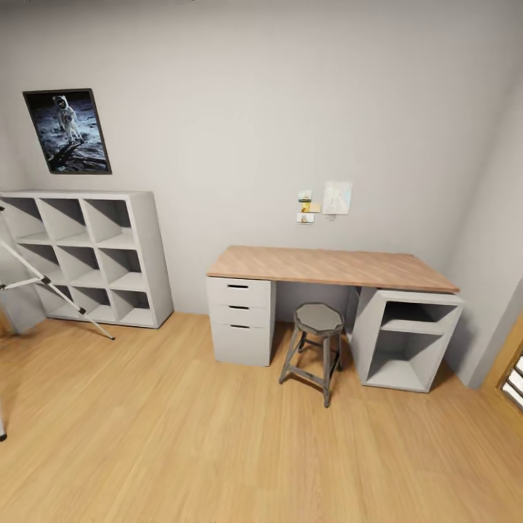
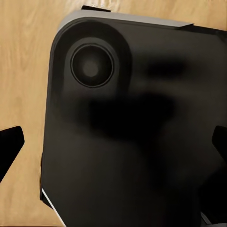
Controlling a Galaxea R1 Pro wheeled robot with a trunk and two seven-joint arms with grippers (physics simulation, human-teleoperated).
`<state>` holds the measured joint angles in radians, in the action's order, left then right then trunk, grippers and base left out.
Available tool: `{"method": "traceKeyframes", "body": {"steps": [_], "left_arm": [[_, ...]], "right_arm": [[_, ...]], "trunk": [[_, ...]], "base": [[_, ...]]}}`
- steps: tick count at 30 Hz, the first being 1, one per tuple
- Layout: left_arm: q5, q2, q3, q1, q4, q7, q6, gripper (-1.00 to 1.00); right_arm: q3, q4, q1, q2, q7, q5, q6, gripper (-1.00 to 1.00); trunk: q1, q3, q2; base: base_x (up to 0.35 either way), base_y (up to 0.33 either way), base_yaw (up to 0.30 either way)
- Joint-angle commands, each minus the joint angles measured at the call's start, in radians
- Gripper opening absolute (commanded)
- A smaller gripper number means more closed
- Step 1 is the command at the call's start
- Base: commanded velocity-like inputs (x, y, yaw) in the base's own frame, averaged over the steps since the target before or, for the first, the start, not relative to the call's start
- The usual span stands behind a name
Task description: Attach the digital camera to the camera tripod in the bedroom.
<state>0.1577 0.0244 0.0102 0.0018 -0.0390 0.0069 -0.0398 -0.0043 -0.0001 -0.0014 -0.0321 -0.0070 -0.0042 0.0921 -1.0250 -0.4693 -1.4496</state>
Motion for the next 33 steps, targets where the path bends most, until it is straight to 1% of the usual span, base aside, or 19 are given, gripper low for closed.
{"method": "traceKeyframes", "body": {"steps": [1,4,8,13,14,18,21,22,27,33], "left_arm": [[0.007,0.0,0.001,0.0,-0.001,0.001,-0.002,1.0],[0.011,0.0,0.002,0.0,-0.001,0.001,-0.002,1.0],[0.037,-0.001,0.006,0.0,-0.001,0.001,-0.002,1.0],[0.084,-0.002,0.008,0.0,-0.001,0.001,-0.002,1.0],[0.105,-0.003,0.009,0.001,-0.001,0.001,-0.002,1.0],[0.146,-0.004,0.008,0.0,-0.001,0.001,-0.002,1.0],[0.158,-0.004,0.008,0.0,-0.001,0.001,-0.002,1.0],[0.167,-0.003,0.008,0.0,-0.001,0.001,-0.002,1.0],[0.169,-0.002,0.008,0.0,-0.001,0.001,-0.002,1.0],[0.169,0.0,0.006,0.0,-0.001,0.001,-0.001,1.0]], "right_arm": [[0.0,0.0,0.0,0.0,-0.001,0.0,0.003,1.0],[0.0,0.0,0.0,0.0,-0.001,0.0,0.004,1.0],[0.001,0.0,0.0,0.0,-0.001,0.001,0.004,1.0],[0.001,0.0,0.0,0.0,-0.001,0.001,0.004,1.0],[0.001,0.0,0.0,0.0,-0.001,0.001,0.004,1.0],[0.001,0.0,0.0,0.0,-0.001,0.001,0.004,1.0],[0.002,0.0,0.0,0.001,-0.001,0.002,0.004,1.0],[0.002,0.0,0.0,0.001,-0.001,0.003,0.005,1.0],[0.003,0.0,0.0,0.001,-0.001,0.003,0.005,1.0],[0.003,0.0,0.0,0.001,-0.001,0.003,0.005,1.0]], "trunk": [[0.0,-0.001,0.0],[0.0,-0.001,0.0],[0.0,-0.001,0.0],[0.0,-0.001,0.0],[0.0,-0.001,0.0],[0.0,-0.001,0.0],[0.0,-0.001,0.0],[0.0,-0.001,0.0],[0.0,-0.001,0.0],[0.0,-0.001,0.0]], "base": [[0.003,-0.008,0.275],[0.002,-0.005,0.276],[0.001,-0.002,0.276],[0.0,-0.001,0.276],[0.0,0.0,0.276],[0.0,0.0,0.275],[0.0,0.0,0.276],[0.0,0.0,0.275],[0.016,-0.008,0.276],[0.165,-0.12,0.276]]}}
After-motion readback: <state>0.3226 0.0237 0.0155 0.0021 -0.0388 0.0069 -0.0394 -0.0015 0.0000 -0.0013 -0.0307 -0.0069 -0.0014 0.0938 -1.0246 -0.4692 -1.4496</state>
